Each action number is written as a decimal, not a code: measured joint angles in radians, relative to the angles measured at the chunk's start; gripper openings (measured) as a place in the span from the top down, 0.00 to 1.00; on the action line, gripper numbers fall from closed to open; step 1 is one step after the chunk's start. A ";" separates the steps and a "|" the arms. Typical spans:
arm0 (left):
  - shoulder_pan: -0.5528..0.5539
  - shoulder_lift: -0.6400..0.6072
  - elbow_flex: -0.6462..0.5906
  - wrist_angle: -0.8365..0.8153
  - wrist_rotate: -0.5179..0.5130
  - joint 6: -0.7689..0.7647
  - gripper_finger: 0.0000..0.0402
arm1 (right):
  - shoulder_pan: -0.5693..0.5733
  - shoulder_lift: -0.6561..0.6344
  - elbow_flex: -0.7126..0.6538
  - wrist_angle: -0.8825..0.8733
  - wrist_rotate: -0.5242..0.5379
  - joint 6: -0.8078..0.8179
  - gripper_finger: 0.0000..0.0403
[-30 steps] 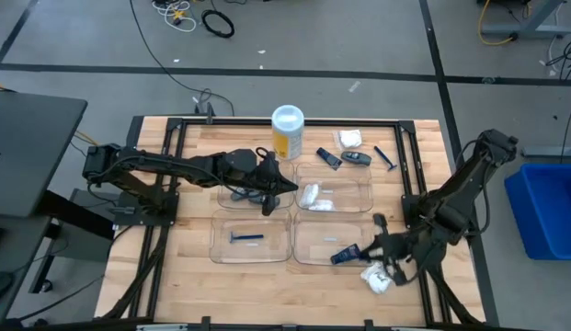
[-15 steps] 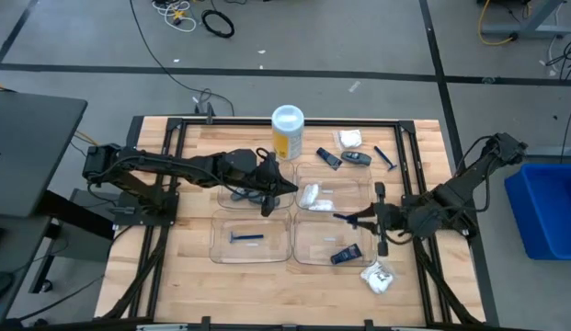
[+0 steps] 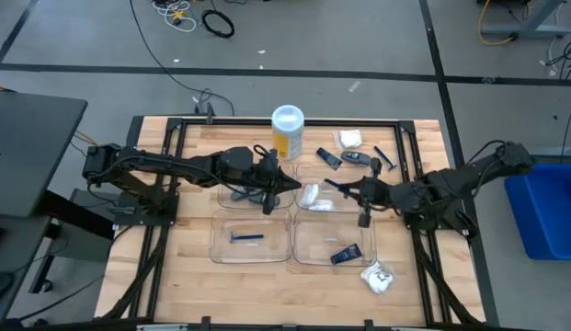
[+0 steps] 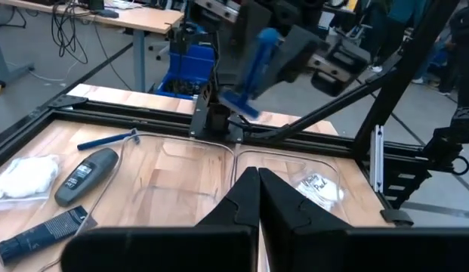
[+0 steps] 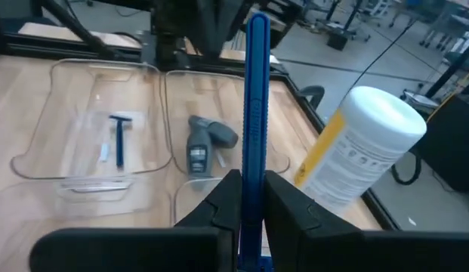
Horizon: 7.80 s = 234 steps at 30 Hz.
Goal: Pick & Place Travel size toiletries
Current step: Put the bottom blue shaver into the bottom left transparent bin
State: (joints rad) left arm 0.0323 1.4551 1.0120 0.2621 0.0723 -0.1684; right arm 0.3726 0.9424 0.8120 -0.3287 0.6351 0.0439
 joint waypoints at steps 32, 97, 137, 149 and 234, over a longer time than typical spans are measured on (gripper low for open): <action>0.000 0.000 0.000 0.329 0.021 0.027 0.92 | -0.229 0.048 0.000 0.414 -0.356 -0.075 0.90; 0.000 0.002 0.000 0.330 -0.062 -0.010 0.79 | -0.263 0.326 0.000 0.767 -0.359 -0.086 0.89; 0.000 0.002 0.000 0.330 -0.050 0.003 0.89 | -0.263 0.303 0.000 0.781 -0.356 -0.088 0.59; 0.002 -0.013 0.001 0.287 -0.034 0.003 0.90 | -0.260 0.239 0.000 0.678 -0.377 -0.029 0.55; -0.302 -0.075 0.000 -0.675 0.101 -0.247 0.65 | -0.259 0.208 0.000 0.487 -0.569 0.027 0.98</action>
State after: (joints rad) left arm -0.2697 1.3800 1.0122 -0.4129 0.1730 -0.4156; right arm 0.1139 1.1503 0.8124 0.1581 0.0662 0.0711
